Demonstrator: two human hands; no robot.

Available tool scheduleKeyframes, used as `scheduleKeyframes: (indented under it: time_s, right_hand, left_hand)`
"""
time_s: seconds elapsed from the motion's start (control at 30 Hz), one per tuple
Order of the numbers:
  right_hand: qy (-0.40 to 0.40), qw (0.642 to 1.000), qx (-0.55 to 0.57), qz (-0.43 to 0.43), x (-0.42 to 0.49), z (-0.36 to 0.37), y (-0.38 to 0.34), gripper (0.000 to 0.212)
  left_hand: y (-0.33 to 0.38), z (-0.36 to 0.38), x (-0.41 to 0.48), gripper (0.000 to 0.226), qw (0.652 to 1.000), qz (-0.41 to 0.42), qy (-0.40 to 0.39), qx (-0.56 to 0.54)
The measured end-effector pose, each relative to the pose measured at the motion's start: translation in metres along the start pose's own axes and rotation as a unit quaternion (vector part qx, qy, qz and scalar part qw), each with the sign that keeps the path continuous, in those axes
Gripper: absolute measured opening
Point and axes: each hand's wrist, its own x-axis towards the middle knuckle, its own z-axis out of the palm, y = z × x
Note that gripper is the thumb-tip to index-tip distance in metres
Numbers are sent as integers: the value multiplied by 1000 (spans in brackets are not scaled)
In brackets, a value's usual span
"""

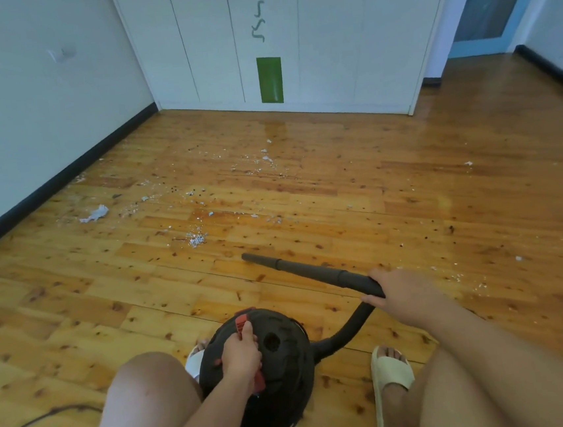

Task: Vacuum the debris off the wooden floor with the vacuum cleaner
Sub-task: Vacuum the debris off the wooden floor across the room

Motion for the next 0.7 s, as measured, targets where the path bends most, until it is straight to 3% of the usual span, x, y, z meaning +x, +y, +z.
scheduleKeyframes:
  time_s: [0.37,0.7]
  right_hand:
    - [-6,998,9,-68,10,2,-22,19]
    - [-6,996,34,-81,39,16,-56,27]
  left_hand:
    - [8,-2,11,40,1000,4,4,-30]
    - [17,2,25,44,999,8,37,-26]
